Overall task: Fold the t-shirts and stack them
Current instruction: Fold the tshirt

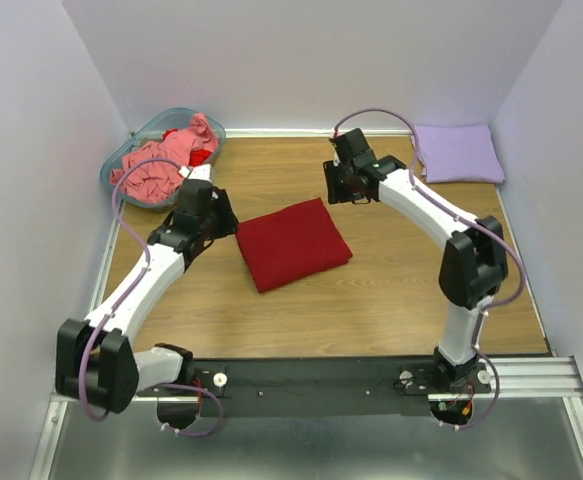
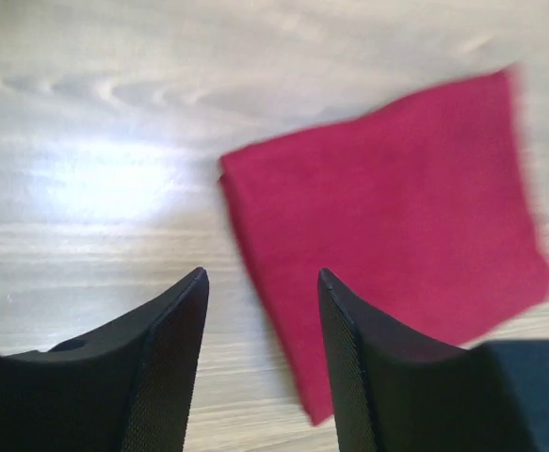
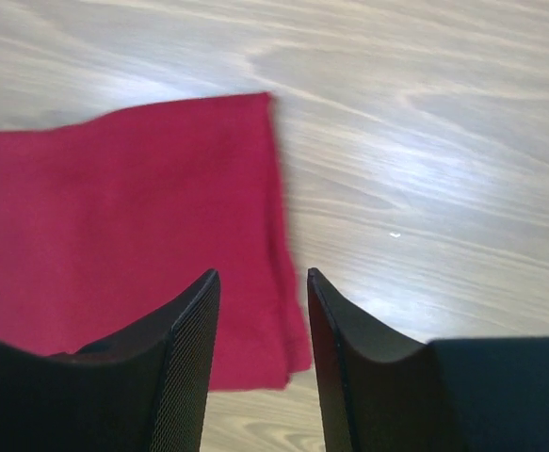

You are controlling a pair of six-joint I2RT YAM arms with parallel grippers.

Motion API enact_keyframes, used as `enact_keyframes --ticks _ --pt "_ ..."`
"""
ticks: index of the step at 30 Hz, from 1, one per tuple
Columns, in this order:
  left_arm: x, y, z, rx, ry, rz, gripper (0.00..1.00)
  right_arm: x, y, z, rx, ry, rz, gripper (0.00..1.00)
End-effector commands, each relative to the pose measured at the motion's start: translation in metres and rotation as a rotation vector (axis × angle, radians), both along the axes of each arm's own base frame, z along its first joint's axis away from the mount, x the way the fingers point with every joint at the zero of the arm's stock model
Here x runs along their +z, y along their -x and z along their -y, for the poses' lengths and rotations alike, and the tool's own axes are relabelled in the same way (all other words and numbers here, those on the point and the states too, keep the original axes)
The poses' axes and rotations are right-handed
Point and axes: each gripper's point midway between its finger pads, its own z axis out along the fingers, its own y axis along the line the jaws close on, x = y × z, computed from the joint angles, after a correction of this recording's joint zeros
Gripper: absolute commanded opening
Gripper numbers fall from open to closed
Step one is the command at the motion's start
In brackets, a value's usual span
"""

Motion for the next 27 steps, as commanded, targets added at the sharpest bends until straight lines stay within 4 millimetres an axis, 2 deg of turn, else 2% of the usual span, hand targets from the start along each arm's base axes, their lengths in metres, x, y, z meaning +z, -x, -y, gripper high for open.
enact_keyframes --ticks 1,2,3,4,6,7,8,9,10,11,14,15,16,18,22,25,27 --pt "0.013 0.007 0.014 -0.026 0.092 0.065 0.52 0.023 0.005 -0.02 0.096 -0.19 0.055 0.48" --pt "0.006 0.014 0.023 -0.058 0.139 0.039 0.49 0.029 0.009 -0.033 0.133 -0.281 0.055 0.48" --pt "0.004 0.017 0.029 -0.078 0.165 0.032 0.48 0.028 0.013 -0.038 0.148 -0.327 0.043 0.47" --pt "0.006 0.018 0.036 -0.101 0.2 0.044 0.46 0.021 0.022 -0.047 0.197 -0.417 0.011 0.45" --pt "0.007 0.029 0.056 -0.175 0.288 0.037 0.43 0.021 0.034 -0.055 0.237 -0.538 -0.02 0.45" --pt "0.002 0.034 0.064 -0.189 0.333 0.03 0.43 0.005 0.05 -0.051 0.214 -0.597 -0.089 0.45" --pt "0.002 0.043 0.075 -0.235 0.365 0.022 0.42 0.015 0.055 -0.061 0.279 -0.687 -0.072 0.45" --pt "-0.009 0.05 0.079 -0.245 0.377 -0.001 0.41 0.011 0.062 -0.058 0.26 -0.738 -0.112 0.45" --pt "-0.009 0.053 0.085 -0.259 0.406 0.002 0.39 0.006 0.072 -0.062 0.307 -0.798 -0.118 0.45" --pt "-0.023 0.063 0.089 -0.27 0.413 -0.038 0.39 0.0 0.08 -0.061 0.288 -0.843 -0.158 0.45" --pt "-0.04 0.073 0.096 -0.28 0.465 -0.088 0.35 -0.011 0.09 -0.055 0.303 -0.95 -0.168 0.44" --pt "-0.056 0.077 0.095 -0.265 0.464 -0.135 0.32 -0.034 0.102 -0.048 0.266 -0.961 -0.224 0.44" --pt "-0.071 0.084 0.092 -0.25 0.459 -0.175 0.31 -0.037 0.101 -0.041 0.248 -1.0 -0.223 0.44" --pt "-0.098 0.093 0.087 -0.21 0.446 -0.257 0.29 -0.07 0.113 -0.029 0.178 -1.0 -0.3 0.43" --pt "-0.122 0.094 0.071 -0.138 0.403 -0.313 0.28 -0.101 0.116 -0.002 0.082 -0.966 -0.316 0.42" --pt "-0.125 0.089 0.044 -0.038 0.32 -0.314 0.27 -0.098 0.117 0.009 0.064 -0.973 -0.301 0.43" --pt "-0.111 0.083 0.037 -0.02 0.289 -0.266 0.27 -0.085 0.117 0.008 0.089 -0.984 -0.282 0.45"
